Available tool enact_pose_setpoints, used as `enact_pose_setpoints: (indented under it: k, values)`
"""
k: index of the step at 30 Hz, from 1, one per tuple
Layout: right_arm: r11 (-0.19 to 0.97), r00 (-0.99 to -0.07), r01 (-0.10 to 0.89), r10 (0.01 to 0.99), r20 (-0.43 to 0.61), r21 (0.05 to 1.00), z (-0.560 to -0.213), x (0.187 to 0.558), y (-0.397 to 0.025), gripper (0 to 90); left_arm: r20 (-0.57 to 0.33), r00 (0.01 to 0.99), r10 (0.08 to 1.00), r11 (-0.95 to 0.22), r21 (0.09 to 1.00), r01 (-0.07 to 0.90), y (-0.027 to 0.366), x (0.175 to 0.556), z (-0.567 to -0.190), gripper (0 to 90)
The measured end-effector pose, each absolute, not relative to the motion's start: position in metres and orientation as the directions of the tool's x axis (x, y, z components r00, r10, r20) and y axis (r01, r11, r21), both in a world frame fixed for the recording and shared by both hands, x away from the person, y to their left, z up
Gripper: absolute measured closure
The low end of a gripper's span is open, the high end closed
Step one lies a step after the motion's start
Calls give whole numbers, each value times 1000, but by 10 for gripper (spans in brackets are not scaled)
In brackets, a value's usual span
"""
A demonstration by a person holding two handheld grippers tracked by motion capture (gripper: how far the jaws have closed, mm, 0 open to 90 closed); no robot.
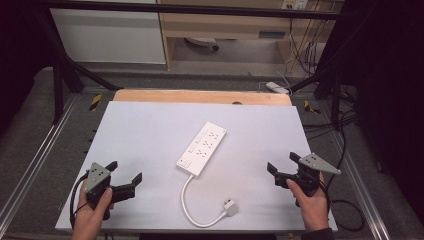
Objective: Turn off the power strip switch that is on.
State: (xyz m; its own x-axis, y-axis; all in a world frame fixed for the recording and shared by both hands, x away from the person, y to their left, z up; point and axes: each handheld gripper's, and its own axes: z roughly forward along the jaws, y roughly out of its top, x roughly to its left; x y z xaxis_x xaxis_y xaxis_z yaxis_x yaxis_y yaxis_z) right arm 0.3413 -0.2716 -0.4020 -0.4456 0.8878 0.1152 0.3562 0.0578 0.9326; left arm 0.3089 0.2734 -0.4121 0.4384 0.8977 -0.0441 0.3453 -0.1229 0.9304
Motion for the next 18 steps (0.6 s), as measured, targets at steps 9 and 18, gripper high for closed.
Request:
enact_pose_setpoints:
  k: [9, 18]
  values:
    - [43, -451, 362, 882, 135, 931, -398, 342, -265, 35, -34, 440, 897, -136, 927, 349, 272, 309, -413, 51]
    - [74, -455, 395, 882, 124, 916, -387, 354, -256, 42, -26, 441, 897, -145, 925, 350, 272, 308, -414, 52]
